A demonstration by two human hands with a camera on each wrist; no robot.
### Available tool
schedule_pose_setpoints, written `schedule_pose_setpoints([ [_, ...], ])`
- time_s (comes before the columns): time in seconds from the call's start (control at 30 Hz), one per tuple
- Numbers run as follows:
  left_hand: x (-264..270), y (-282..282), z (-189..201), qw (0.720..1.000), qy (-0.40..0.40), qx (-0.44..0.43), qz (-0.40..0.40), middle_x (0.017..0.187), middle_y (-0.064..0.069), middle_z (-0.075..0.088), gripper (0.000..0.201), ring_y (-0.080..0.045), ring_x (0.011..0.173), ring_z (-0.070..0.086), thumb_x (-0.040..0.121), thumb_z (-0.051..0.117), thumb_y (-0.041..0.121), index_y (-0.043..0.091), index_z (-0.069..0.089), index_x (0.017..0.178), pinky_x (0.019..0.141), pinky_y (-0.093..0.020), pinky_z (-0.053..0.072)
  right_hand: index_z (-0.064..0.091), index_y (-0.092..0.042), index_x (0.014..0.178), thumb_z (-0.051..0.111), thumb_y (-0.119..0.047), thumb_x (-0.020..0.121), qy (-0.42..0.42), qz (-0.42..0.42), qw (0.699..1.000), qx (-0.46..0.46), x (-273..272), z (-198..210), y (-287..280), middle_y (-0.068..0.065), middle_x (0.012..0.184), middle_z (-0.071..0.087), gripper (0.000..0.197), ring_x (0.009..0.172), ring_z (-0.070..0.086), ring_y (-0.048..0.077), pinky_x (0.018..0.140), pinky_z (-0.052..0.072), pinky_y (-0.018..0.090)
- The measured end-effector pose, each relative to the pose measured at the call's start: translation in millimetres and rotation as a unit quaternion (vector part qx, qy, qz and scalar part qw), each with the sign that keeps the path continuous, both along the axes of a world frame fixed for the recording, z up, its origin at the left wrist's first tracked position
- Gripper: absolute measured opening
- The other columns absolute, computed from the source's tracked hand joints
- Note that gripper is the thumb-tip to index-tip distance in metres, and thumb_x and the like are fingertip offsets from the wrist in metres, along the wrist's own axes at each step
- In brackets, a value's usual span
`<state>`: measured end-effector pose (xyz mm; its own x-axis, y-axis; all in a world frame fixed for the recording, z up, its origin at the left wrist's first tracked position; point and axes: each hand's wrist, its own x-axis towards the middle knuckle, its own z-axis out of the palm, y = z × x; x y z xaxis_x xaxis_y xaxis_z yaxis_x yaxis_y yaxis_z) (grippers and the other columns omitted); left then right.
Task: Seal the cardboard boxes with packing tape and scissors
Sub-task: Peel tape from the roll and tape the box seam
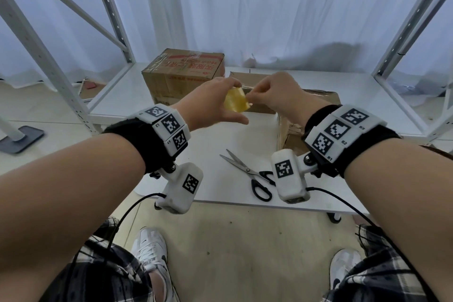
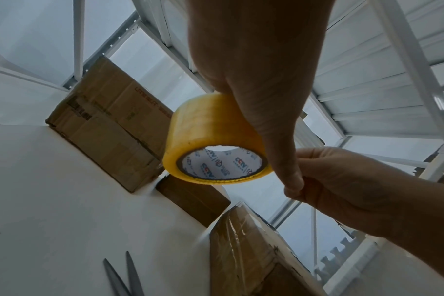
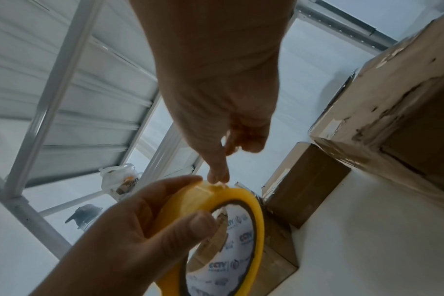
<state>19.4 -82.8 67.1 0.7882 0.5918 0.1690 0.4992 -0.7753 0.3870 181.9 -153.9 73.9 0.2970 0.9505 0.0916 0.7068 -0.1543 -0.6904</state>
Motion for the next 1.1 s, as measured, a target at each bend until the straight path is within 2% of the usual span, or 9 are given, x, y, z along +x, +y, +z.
schedule_pose_setpoints([
  [0.13,1,-2,4,0.996,-0.034,-0.077,-0.010,0.138,-0.004,0.046,0.085,-0.016,0.120,0.045,0.078,0.076,0.039,0.018,0.032,0.147,0.092,-0.023,0.036,0.071,-0.002,0.084,0.067,-0.019,0.086,0.007,-0.076,0.993,0.085,4,0,5,0.002,0.071,0.062,0.018,0.072,0.054,0.013,0.065,0.042,0.021],
  [0.3,5,-8,4,0.992,-0.113,-0.062,0.018,0.132,-0.002,0.051,0.073,-0.008,0.111,0.046,0.080,0.075,0.032,0.014,0.040,0.141,0.089,-0.019,0.036,0.065,-0.005,0.082,0.061,-0.022,0.089,-0.036,-0.122,0.986,0.111,5,-4,20,0.011,0.103,0.056,0.019,0.085,0.054,0.022,0.073,0.037,0.023],
  [0.43,9,-8,4,0.997,-0.079,0.001,0.022,0.134,-0.004,0.051,0.070,-0.014,0.117,0.047,0.079,0.074,0.027,0.012,0.042,0.140,0.087,-0.013,0.028,0.063,0.001,0.088,0.056,-0.017,0.092,-0.042,-0.096,0.990,0.092,2,-2,15,0.008,0.085,0.057,0.020,0.073,0.052,0.017,0.068,0.036,0.022],
  [0.57,10,-5,3,0.998,-0.030,0.030,0.037,0.135,-0.008,0.049,0.069,-0.020,0.119,0.048,0.079,0.074,0.025,0.009,0.043,0.138,0.088,-0.017,0.030,0.068,-0.003,0.091,0.058,-0.022,0.093,-0.017,-0.047,0.993,0.108,-10,6,6,-0.003,0.080,0.061,0.021,0.081,0.059,0.015,0.083,0.046,0.030],
  [0.63,9,-3,1,0.998,-0.015,0.029,0.046,0.134,-0.008,0.050,0.068,-0.020,0.118,0.049,0.079,0.074,0.025,0.009,0.044,0.137,0.090,-0.019,0.032,0.068,-0.006,0.088,0.058,-0.021,0.093,0.037,-0.038,0.993,0.107,-16,8,4,-0.004,0.078,0.064,0.019,0.078,0.063,0.008,0.086,0.051,0.025],
  [0.73,8,-1,0,0.998,0.005,0.020,0.051,0.130,-0.008,0.052,0.063,-0.020,0.113,0.051,0.079,0.074,0.024,0.008,0.048,0.133,0.087,-0.021,0.035,0.061,-0.001,0.082,0.054,-0.011,0.096,0.239,-0.013,0.962,0.133,-21,16,-3,0.008,0.082,0.067,0.018,0.083,0.069,0.021,0.085,0.057,0.035],
  [0.93,2,1,-2,0.998,0.002,-0.006,0.059,0.137,-0.008,0.048,0.073,-0.021,0.122,0.047,0.082,0.071,0.040,0.012,0.040,0.142,0.095,-0.024,0.034,0.054,-0.004,0.081,0.051,-0.014,0.097,0.310,-0.064,0.939,0.134,-20,23,2,0.007,0.073,0.055,0.020,0.065,0.060,0.015,0.075,0.058,0.031],
  [1.0,0,0,1,0.998,-0.023,-0.014,0.058,0.135,-0.007,0.052,0.075,-0.020,0.121,0.049,0.080,0.072,0.046,0.013,0.042,0.140,0.094,-0.024,0.035,0.051,-0.010,0.078,0.061,-0.027,0.093,0.270,-0.081,0.951,0.126,-12,19,4,0.004,0.073,0.054,0.025,0.067,0.059,0.016,0.076,0.056,0.031],
  [1.1,-3,-1,3,0.997,-0.048,-0.027,0.052,0.131,-0.005,0.055,0.071,-0.019,0.118,0.050,0.079,0.071,0.048,0.016,0.045,0.137,0.090,-0.022,0.034,0.050,-0.015,0.069,0.075,-0.023,0.082,0.183,-0.102,0.967,0.144,-4,10,4,0.000,0.068,0.053,0.029,0.069,0.057,0.017,0.074,0.053,0.035],
])
